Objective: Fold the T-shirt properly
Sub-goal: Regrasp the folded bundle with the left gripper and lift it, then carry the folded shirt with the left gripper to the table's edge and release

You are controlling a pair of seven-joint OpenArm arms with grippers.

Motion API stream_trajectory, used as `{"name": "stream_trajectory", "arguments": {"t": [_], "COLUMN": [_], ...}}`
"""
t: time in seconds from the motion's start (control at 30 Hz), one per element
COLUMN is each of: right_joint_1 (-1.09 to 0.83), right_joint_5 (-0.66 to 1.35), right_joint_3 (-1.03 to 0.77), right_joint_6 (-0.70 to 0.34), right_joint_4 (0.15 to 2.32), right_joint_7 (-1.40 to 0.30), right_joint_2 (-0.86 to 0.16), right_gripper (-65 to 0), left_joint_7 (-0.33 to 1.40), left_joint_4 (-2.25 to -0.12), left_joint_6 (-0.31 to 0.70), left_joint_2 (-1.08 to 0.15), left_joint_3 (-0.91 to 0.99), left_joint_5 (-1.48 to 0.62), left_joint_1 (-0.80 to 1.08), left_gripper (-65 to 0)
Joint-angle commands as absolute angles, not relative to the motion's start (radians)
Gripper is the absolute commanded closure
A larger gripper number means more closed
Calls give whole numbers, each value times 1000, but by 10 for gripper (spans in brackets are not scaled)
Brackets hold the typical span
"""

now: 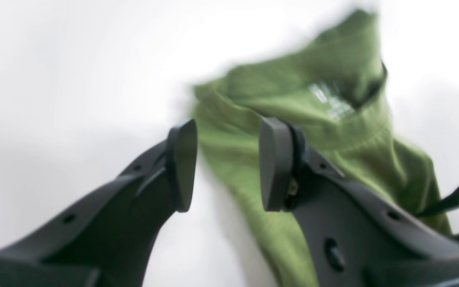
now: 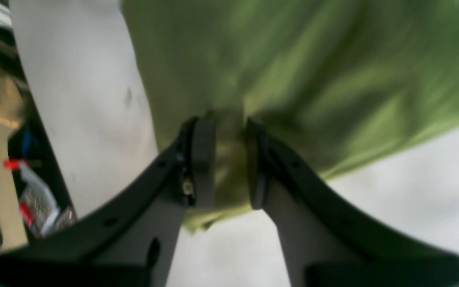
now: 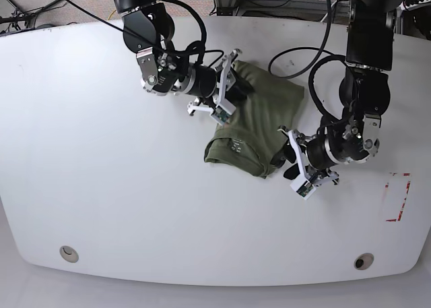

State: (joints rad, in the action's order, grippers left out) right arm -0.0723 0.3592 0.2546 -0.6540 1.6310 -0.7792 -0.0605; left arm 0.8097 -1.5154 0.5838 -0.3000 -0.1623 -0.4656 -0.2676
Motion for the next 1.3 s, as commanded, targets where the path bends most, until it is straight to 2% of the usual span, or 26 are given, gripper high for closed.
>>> {"name": "stream_trajectory", "arguments": {"t": [0.0, 0.13, 0.23, 0.33, 0.4, 0.5, 0.63, 0.8, 1.0, 1.27], "right_joint_1": [-56, -48, -41, -42, -38, -41, -42, -62, -81, -102], "right_joint_5": [414, 498, 567, 648, 693, 737, 768, 777, 777, 776], "right_joint_3": [243, 185, 102, 44, 18, -5, -25, -27, -73, -74], "right_joint_6": [-654, -654, -654, -654, -654, -654, -654, -654, -654, -654], "right_joint_4": [1690, 1705, 1709, 1704, 1689, 1690, 1689, 1695, 1696, 1753], "right_joint_7": [-751, -753, -754, -756, -756, -756, -756, -756, -756, -756], "right_joint_2": [-64, -85, -113, -168, -213, -248, -285, -297, -291, -297], "right_gripper": [-122, -122, -122, -122, -122, -124, -124, -124, -124, -124], "left_joint_7": [816, 816, 816, 816, 803, 753, 662, 591, 573, 694], "left_joint_4": [-1632, -1709, -1742, -1774, -1774, -1767, -1661, -1475, -1374, -1365], "left_joint_6": [584, 562, 464, 389, 344, 303, 300, 294, 331, 591], "left_joint_2": [-315, -302, -268, -223, -173, -133, -113, -113, -136, -263], "left_joint_3": [-153, -142, -145, -150, -162, -203, -265, -239, -44, 315], "left_joint_5": [-487, -484, -463, -400, -332, -219, -117, -107, -108, -107], "left_joint_1": [-232, -148, -88, -25, 2, 51, 70, 67, 48, 67], "left_gripper": [-233, -236, -242, -322, -403, -447, -450, -447, -446, -444]}}
